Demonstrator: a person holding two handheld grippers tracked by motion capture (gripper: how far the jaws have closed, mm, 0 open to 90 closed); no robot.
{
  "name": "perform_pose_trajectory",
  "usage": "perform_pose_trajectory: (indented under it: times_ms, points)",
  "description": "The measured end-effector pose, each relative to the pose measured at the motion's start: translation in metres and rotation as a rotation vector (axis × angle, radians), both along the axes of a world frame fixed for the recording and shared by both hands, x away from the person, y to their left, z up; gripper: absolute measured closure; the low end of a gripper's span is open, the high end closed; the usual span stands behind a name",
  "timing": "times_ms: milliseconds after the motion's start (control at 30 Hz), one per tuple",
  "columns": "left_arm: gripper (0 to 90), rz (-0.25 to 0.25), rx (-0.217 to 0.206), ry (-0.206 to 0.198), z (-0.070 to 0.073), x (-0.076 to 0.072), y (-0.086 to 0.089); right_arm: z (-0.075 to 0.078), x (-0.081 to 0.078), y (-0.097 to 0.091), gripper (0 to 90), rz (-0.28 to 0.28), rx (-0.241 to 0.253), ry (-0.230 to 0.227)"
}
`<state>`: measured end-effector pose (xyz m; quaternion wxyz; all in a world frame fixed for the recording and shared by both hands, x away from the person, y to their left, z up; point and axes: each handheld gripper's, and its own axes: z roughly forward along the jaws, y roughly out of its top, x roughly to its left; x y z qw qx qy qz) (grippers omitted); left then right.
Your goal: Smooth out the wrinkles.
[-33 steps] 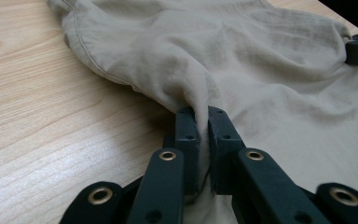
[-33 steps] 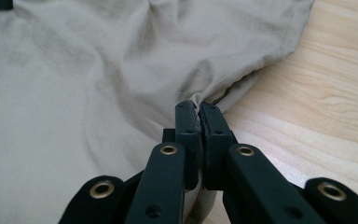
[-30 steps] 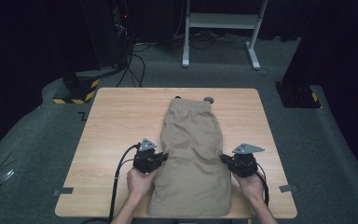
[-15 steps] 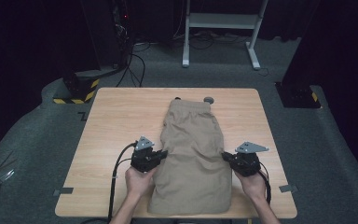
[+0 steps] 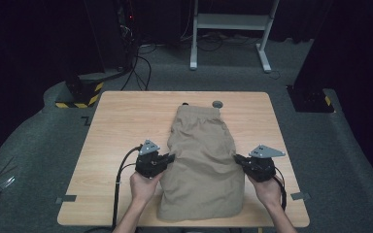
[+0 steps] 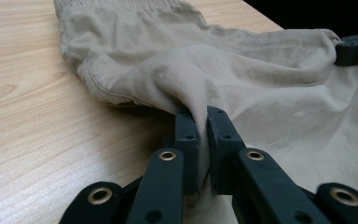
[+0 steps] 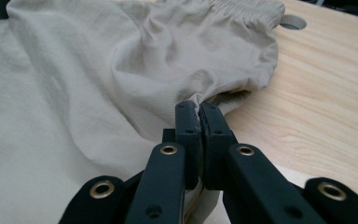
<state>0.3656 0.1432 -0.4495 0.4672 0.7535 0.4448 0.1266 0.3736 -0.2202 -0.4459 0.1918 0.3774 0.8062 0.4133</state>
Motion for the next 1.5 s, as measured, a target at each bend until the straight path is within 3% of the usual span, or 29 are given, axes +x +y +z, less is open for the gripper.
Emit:
perform_pose_trajectory:
  times_ms: [533, 733, 900, 1033, 1200, 1267, 1367, 1400, 1500]
  points:
    - [84.3, -0.007, -0.008, -0.043, 0.02, 0.002, 0.001, 0.015, 0.0, -0.001, 87.3, 0.008, 0.028, -0.035]
    - [84.3, -0.007, -0.009, -0.064, 0.029, 0.0, 0.001, 0.022, -0.002, -0.002, 87.2, 0.013, 0.042, -0.072]
    - [84.3, -0.019, -0.006, -0.085, 0.04, -0.01, 0.002, 0.03, -0.01, -0.002, 87.2, 0.018, 0.041, -0.099]
    - [84.3, -0.034, -0.012, -0.121, 0.058, -0.028, 0.005, 0.042, -0.028, -0.001, 87.2, 0.06, 0.048, -0.143]
    - [84.3, -0.041, -0.042, -0.175, 0.079, -0.048, 0.012, 0.062, -0.047, -0.003, 87.2, 0.098, 0.101, -0.2]
    - [84.3, -0.034, -0.054, -0.172, 0.083, -0.042, 0.014, 0.068, -0.047, -0.003, 87.1, 0.099, 0.106, -0.206]
    - [84.3, -0.023, -0.048, -0.166, 0.082, -0.029, 0.013, 0.068, -0.03, -0.001, 87.1, 0.076, 0.109, -0.18]
    - [84.3, -0.016, -0.041, -0.152, 0.079, -0.014, 0.011, 0.066, -0.023, 0.0, 87.1, 0.066, 0.113, -0.164]
    - [84.3, 0.005, -0.044, -0.128, 0.071, 0.006, 0.01, 0.057, -0.001, 0.001, 87.2, 0.038, 0.117, -0.134]
